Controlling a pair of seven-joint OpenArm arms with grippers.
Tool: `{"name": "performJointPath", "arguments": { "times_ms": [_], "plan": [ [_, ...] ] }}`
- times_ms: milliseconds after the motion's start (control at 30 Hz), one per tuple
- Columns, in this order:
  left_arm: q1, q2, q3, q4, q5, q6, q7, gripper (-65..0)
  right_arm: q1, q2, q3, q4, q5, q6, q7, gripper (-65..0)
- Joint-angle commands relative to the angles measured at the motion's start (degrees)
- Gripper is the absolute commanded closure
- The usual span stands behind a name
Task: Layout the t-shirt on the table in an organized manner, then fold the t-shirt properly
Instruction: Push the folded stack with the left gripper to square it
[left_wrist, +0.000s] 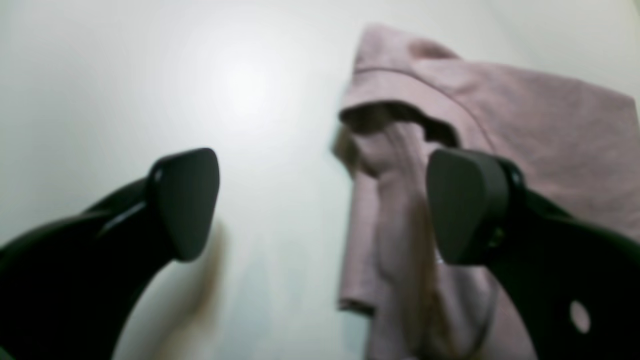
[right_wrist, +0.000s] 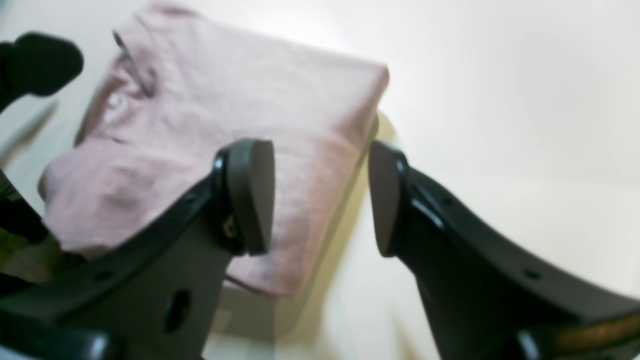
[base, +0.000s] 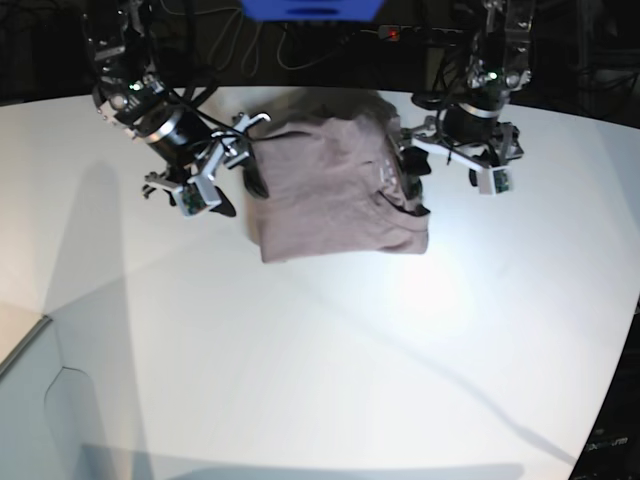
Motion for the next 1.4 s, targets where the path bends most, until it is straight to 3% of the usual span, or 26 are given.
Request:
{"name": "performJointPath", "arguments": {
  "times_ms": [0,200,500,567,733,933,1033,1167,1367],
  "plan": [
    [-0.17,-0.15,0.04,0.07,-2.21,-0.22,-1.03,-65.0,-0.05,0.22,0.13,1.01,0.99,0.22,1.66,-30.6],
    [-4.31,-0.50,0.30,-6.61,-15.49,-0.22,-0.68,-65.0,-0.49,0.39,0.13,0.93,0.90,0.22,1.58,-30.6],
    [-8.61,-0.68,7.33,-12.94,-16.63,-0.22,-0.68,-64.8,-0.49,0.13,4.70,1.01,0.90,0.22,1.22,-30.6],
    [-9.40,-0.77,8.65,-13.99,-16.63,-0.22,-0.68,-56.8,-0.49,0.13,6.37,1.01,0.90,0.22,1.22,-30.6],
    [-11.51,-2.97,12.08,-15.40,-16.98,-0.22,-0.68,-27.2,-0.49,0.04,10.59,1.19,0.90,0.22,1.58,-30.6],
    [-16.09,-4.90,15.16,-16.81,-16.63,0.22,-0.59,-0.3,-0.40,-0.04,17.62,0.40,0.99,0.22,1.58,-30.6],
    [-20.74,-5.60,17.97,-21.29,-16.54,-0.14,0.29,-1.0,-0.40,-0.04,21.58,-0.48,0.99,0.22,1.58,-30.6],
    [-30.24,-5.78,24.74,-28.32,-16.45,-0.22,6.97,0.0,-0.40,-1.98,28.70,-0.48,0.99,0.22,1.58,-30.4],
    [-47.38,-4.90,44.70,-38.26,-11.88,-0.22,11.63,0.0,-0.40,-5.50,39.25,-0.39,0.99,0.22,1.58,-30.4]
  ]
}}
